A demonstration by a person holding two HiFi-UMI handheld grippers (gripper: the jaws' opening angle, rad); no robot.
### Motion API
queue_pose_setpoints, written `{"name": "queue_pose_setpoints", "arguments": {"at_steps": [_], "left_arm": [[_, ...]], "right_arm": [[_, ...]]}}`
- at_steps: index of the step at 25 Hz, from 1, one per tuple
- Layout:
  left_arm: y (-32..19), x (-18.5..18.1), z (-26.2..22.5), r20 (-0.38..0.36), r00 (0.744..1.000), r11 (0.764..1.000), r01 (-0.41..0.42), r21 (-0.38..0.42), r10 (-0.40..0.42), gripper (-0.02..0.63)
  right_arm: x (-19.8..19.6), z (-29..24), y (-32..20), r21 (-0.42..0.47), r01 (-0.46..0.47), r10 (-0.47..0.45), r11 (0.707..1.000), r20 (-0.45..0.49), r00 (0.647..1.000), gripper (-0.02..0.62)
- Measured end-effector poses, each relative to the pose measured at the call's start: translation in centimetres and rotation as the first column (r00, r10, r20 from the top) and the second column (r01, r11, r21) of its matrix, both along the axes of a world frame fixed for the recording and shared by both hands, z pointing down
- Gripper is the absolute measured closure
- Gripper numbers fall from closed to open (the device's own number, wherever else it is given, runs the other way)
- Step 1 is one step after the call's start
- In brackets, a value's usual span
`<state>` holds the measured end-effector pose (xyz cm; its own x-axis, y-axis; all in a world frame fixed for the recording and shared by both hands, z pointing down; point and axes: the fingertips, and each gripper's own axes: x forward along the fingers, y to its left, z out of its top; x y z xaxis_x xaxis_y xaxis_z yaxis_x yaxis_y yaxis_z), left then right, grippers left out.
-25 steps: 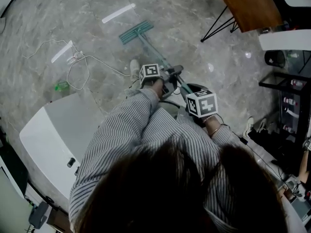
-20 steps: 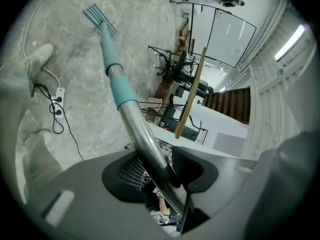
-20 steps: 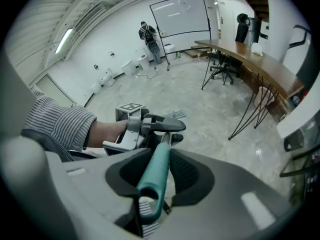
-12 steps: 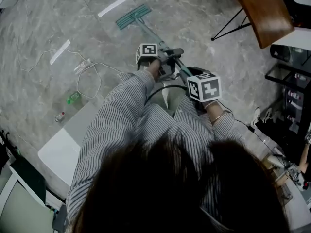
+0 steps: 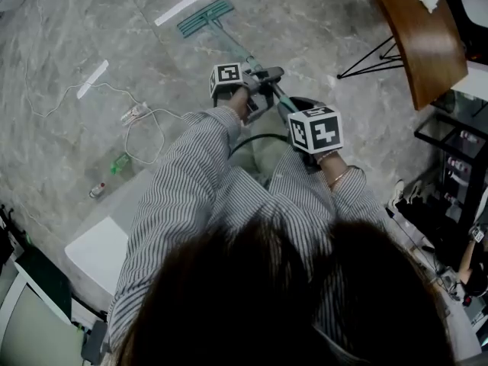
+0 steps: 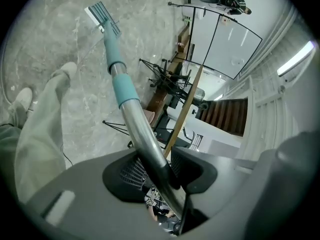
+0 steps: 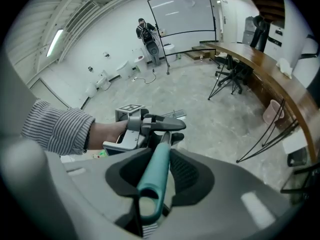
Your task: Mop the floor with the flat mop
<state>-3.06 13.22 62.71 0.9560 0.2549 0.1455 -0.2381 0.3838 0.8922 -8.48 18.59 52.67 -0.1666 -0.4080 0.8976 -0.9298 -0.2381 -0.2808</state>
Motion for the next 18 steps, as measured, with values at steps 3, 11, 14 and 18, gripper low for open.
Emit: {"name": "queue_pose_setpoints", "arguments": {"at_steps": [3, 11, 14, 18], "left_arm": [[-3.1, 1.4, 0.6, 0.006, 0.999, 0.999, -0.043, -0.004, 0.043, 0.468], [-13.8, 8.9, 1.1, 0.062, 0.997, 0.999, -0.041, -0.013, 0.041, 0.469], [-17.8, 11.2, 0.8, 0.063, 0.998, 1.0, -0.021, -0.016, 0.022, 0.469], [-21.2, 13.2, 0.4, 0.064, 0.997, 0.999, -0.037, -0.019, 0.038, 0.465]], "right_arm": [[1.6, 0.6, -3.2, -0.014, 0.008, -0.008, 1.0, -0.01, 1.0, 0.479], [10.1, 0.8, -14.1, -0.015, -0.015, 0.016, 1.0, 0.074, 0.997, 0.48], [12.6, 0.1, -18.2, -0.026, 0.077, -0.076, 0.997, 0.043, 0.996, 0.48], [14.8, 0.0, -21.8, -0.017, 0.094, -0.093, 0.995, 0.052, 0.994, 0.48]]}}
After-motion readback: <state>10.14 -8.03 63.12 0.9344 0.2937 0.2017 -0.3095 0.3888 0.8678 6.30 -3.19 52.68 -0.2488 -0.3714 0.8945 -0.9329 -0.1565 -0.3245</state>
